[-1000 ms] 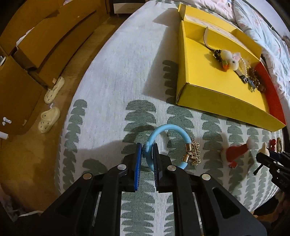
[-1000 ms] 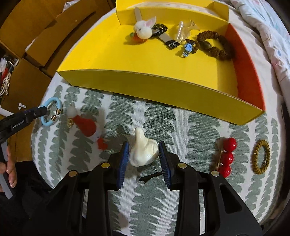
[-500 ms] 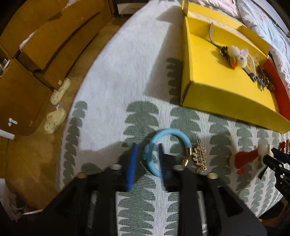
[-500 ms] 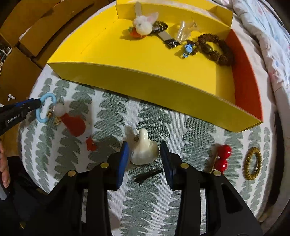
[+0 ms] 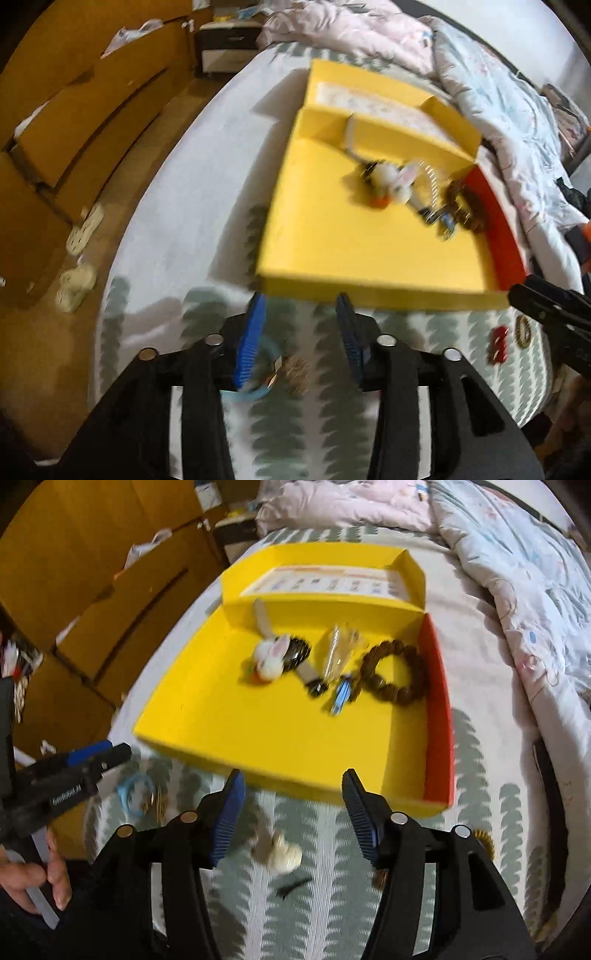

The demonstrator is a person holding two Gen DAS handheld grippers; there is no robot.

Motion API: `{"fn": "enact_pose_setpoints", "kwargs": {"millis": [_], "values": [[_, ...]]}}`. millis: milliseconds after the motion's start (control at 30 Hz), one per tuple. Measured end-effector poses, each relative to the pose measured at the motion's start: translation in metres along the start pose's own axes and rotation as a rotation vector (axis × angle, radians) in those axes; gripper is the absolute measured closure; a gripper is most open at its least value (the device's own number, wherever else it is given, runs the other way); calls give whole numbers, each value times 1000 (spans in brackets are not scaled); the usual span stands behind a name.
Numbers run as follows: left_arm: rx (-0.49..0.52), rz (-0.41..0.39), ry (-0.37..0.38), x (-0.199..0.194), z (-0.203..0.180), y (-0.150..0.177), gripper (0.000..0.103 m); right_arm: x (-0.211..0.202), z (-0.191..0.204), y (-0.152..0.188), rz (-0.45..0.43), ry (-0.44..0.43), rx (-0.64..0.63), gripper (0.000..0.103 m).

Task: Organize jewelry
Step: 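Lift both held pieces out of the box and set them on the bed, opening, then grasp the white bunny brooch with the left tool while the right tool grasps the brown bead bracelet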

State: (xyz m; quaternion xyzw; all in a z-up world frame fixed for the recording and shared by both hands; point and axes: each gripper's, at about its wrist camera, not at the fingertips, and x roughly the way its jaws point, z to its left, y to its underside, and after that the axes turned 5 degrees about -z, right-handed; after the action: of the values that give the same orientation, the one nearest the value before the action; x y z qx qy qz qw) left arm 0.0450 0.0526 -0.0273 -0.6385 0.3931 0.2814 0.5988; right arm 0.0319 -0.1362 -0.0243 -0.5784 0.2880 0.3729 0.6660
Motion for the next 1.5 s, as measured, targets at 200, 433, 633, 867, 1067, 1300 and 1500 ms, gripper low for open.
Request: {"fn": "enact_pose_setpoints", "kwargs": {"millis": [200, 433, 633, 867, 1067, 1300, 1500], "values": [[-5, 3, 28, 33, -22, -38, 51, 17, -27, -27, -27, 46, 60, 41], [53, 63, 33, 79, -57, -77, 51, 55, -46, -52, -11, 49, 87, 41], [85, 115, 7, 121, -65, -90, 51, 76, -56, -66, 2, 47, 99, 41], [93, 104, 69, 126, -76, -106, 48, 84, -63, -72, 6, 45, 106, 41], [103, 109, 72, 134, -80, -107, 41, 88, -73, -72, 15, 54, 119, 41], [110, 157, 28, 160, -78, -101, 41, 97, -66, -73, 5, 89, 85, 41], [81, 172, 27, 161, -65, -99, 41, 108, -63, -77, -11, 140, 46, 41]]}}
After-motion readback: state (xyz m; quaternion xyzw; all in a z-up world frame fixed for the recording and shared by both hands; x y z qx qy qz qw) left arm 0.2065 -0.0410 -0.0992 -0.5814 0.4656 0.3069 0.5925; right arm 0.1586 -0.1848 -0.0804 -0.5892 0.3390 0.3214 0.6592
